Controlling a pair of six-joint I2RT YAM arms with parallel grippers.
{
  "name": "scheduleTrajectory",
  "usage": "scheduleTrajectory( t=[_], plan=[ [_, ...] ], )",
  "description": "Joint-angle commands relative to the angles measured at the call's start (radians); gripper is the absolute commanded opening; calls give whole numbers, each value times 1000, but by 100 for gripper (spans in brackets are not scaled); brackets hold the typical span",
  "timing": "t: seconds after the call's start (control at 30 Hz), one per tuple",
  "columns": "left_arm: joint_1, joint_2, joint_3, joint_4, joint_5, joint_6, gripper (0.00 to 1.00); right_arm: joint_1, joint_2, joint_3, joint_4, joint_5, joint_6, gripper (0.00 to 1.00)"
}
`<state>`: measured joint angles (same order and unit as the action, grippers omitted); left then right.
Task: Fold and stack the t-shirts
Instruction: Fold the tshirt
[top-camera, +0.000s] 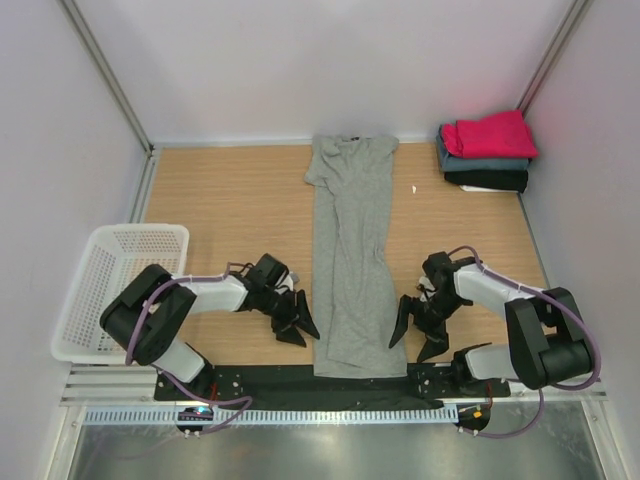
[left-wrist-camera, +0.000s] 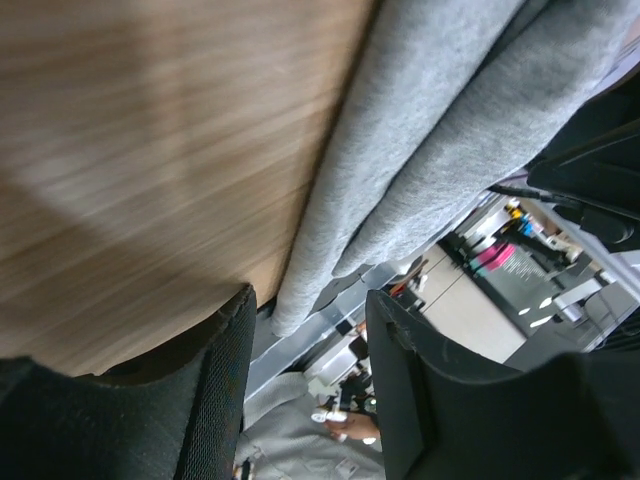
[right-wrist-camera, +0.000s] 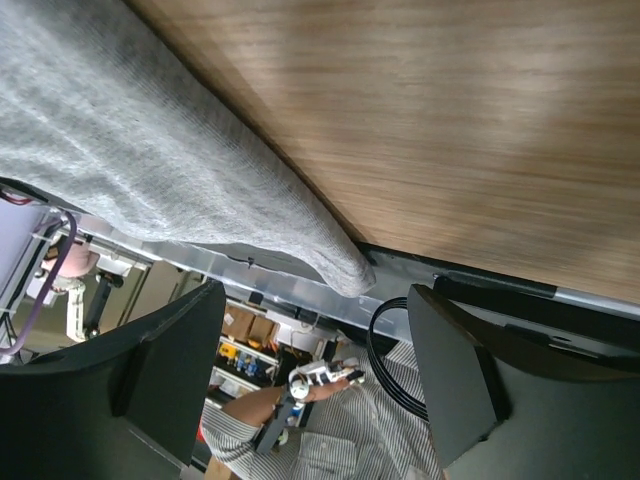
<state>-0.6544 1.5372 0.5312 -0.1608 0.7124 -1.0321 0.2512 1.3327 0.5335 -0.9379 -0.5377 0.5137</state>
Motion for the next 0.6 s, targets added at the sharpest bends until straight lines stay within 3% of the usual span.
scheduleTrajectory(
  t=[0.0,0.53,0.57],
  plan=[
    [-51,34,27,32,-25,-3,50,36,31,-4,22,-48,29,79],
    [-70,50,47,47,-45,20,47,48,75,3,175,-65,78,72],
    [-71,52,47,47,-47,20,46,46,80,5,180,-67,78,68]
  ],
)
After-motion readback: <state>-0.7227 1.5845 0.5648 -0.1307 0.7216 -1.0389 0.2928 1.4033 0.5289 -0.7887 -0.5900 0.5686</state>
